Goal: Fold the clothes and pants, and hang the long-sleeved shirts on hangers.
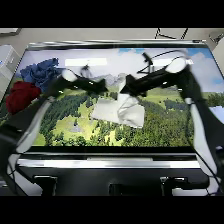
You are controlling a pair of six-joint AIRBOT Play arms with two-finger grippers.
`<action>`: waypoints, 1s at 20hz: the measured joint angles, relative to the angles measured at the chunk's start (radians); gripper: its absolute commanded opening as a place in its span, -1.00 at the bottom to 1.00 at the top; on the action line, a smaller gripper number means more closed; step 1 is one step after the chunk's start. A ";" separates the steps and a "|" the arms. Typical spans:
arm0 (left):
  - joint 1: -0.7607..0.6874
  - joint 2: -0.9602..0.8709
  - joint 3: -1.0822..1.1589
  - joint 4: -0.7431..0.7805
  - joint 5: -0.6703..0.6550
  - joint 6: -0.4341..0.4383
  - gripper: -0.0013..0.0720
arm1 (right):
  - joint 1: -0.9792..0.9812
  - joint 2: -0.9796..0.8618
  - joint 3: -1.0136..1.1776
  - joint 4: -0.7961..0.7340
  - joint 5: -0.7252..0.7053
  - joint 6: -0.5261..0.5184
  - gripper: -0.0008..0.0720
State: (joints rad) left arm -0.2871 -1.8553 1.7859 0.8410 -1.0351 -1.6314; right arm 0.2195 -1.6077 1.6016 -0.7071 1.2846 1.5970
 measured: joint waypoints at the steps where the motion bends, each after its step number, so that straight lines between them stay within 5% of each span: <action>1: 0.061 0.058 0.000 0.049 -0.030 -0.002 -0.91 | 0.036 -0.055 0.000 0.037 -0.044 -0.003 -0.62; 3: 0.166 0.177 0.000 0.112 -0.081 -0.002 -0.91 | 0.106 -0.175 0.000 0.138 -0.145 -0.003 0.93; 8: 0.318 0.407 0.000 0.181 -0.181 0.061 -0.91 | 0.108 -0.312 -0.001 0.329 -0.259 -0.039 0.86; 15: 0.368 0.528 -0.002 0.205 -0.268 0.129 -0.91 | -0.238 -0.148 -0.130 -0.183 0.041 0.053 0.85; 20: 0.349 0.541 -0.010 0.207 -0.282 0.136 -0.91 | -0.250 -0.093 -0.426 -0.058 -0.047 -0.096 0.54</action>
State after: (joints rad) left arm 0.0624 -1.3144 1.7760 1.0477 -1.3170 -1.4952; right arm -0.0307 -1.7008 1.1755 -0.7654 1.2381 1.5009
